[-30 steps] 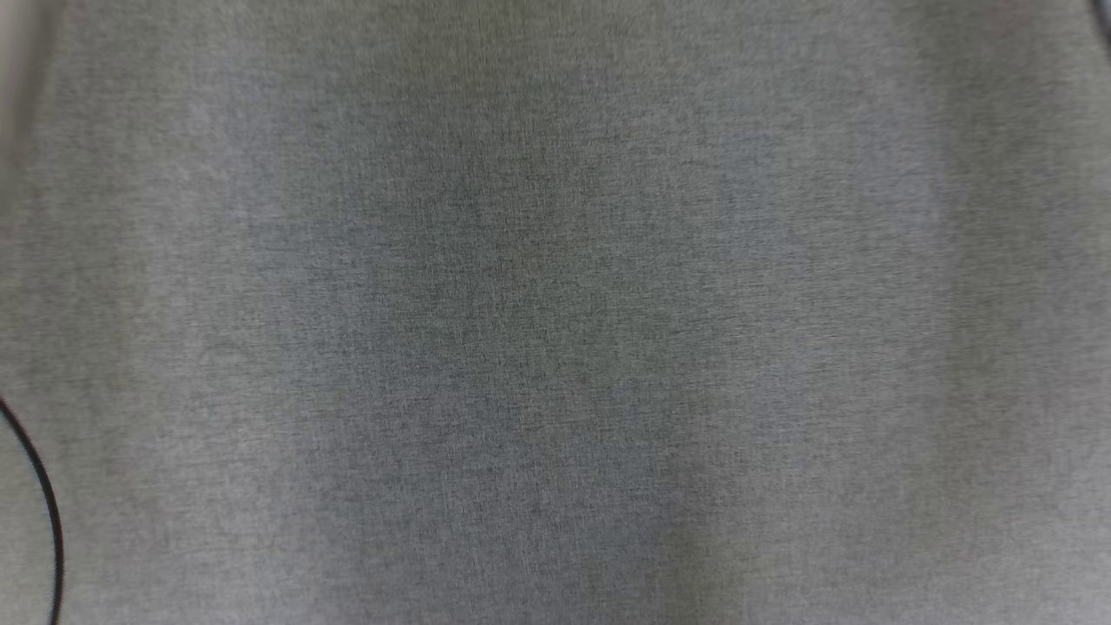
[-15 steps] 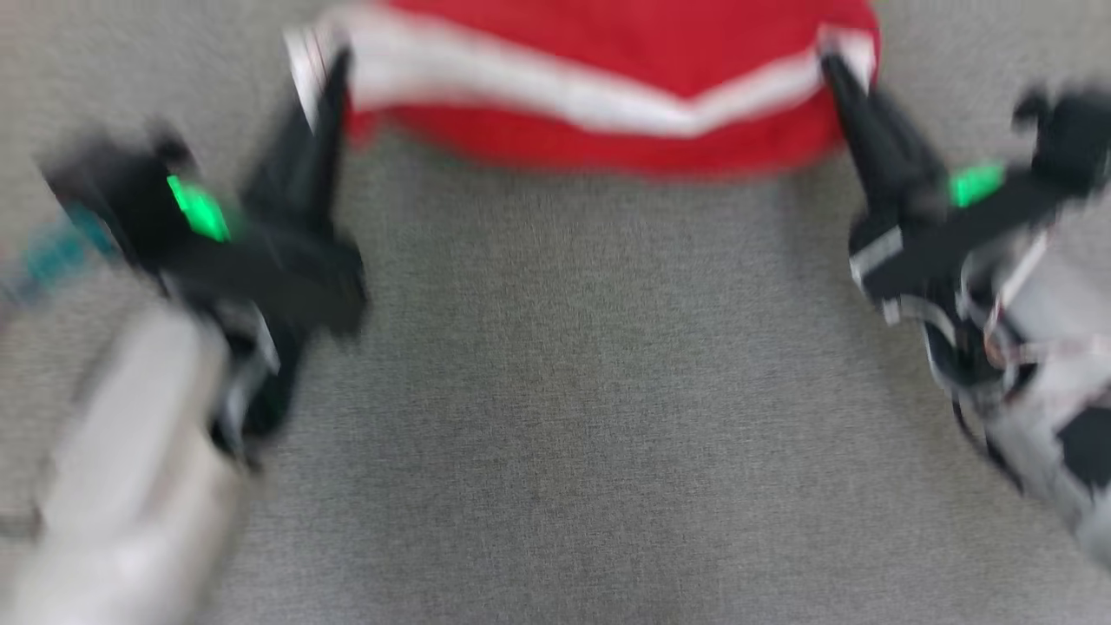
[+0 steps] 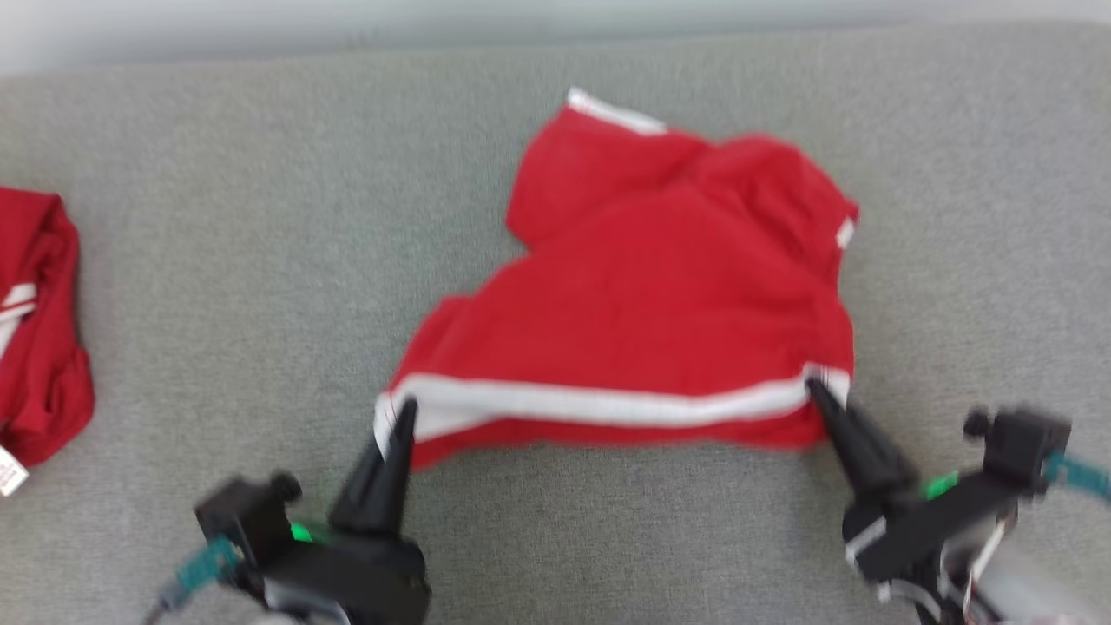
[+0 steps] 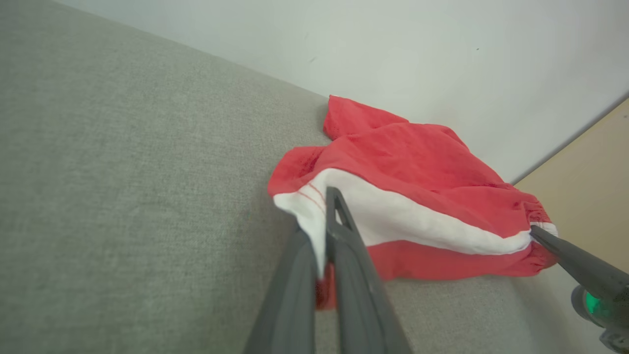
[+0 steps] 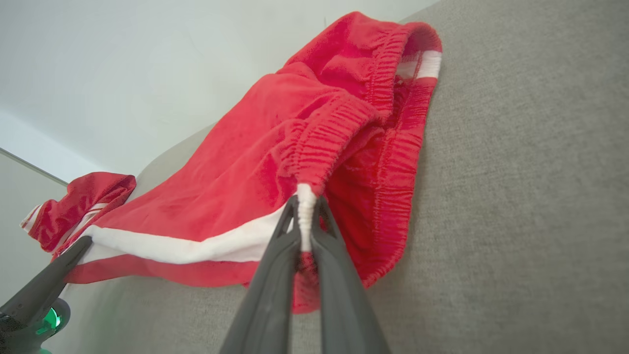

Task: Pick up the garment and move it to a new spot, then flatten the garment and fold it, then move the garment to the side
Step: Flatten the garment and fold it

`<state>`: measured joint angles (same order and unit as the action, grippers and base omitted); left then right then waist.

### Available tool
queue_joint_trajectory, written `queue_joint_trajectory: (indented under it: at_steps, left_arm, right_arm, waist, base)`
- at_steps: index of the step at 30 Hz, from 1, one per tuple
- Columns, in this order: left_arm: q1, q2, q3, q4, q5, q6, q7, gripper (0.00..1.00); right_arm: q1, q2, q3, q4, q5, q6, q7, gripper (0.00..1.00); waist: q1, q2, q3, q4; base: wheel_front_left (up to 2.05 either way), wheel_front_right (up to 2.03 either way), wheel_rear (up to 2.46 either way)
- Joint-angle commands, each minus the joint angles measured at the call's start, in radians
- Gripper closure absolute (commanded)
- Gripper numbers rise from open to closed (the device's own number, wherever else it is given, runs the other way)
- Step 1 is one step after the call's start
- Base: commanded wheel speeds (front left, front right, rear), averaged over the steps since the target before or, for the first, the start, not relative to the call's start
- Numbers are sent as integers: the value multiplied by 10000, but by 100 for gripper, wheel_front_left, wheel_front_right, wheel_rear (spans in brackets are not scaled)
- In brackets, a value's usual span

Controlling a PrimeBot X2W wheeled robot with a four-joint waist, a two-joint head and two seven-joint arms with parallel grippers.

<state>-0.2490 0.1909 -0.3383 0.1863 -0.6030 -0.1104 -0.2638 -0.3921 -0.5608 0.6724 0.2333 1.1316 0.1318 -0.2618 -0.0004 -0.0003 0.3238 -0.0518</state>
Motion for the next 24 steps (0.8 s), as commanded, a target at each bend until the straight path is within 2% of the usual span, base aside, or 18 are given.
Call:
queue_joint_trajectory:
  at_steps: [1, 7, 15, 16, 17, 18, 24]
  left_arm:
    - [267, -105, 39, 46, 32, -34, -7, 100]
    - [1177, -453, 179, 254, 428, -176, -8, 100]
    - [1169, -533, 80, 607, 589, -185, -8, 100]
    - [1139, -523, 65, 658, 570, -186, -8, 95]
    - [1116, -510, 67, 704, 596, -187, -8, 50]
    - [1093, -509, 91, 746, 642, -188, -8, 0]
    - [1229, -596, 569, 710, 849, -188, -8, 0]
  right_arm:
    - [320, 76, -97, -62, -66, -24, -45, 100]
    - [1750, 340, -725, -436, -637, -24, -46, 100]
    - [2246, 728, -1138, -316, -1282, -24, 48, 100]
    - [2269, 771, -1191, -269, -1344, -24, 70, 69]
    - [2274, 812, -1235, -221, -1415, -24, 84, 5]
    - [2280, 865, -1286, -175, -1477, -24, 86, 0]
    - [2346, 1113, -1883, -84, -2089, -24, 8, 0]
  waist:
    - [4, 3, -530, 35]
    - [4, 3, -914, 77]
    - [4, 3, -1132, 120]
    - [4, 3, -1148, 123]
    - [4, 3, -1170, 126]
    - [4, 3, -1193, 128]
    - [4, 3, -1479, 137]
  base:
    - [0, 0, 0]
    - [0, 0, 0]
    - [0, 0, 0]
    - [0, 0, 0]
    - [0, 0, 0]
    - [0, 0, 0]
    - [0, 0, 0]
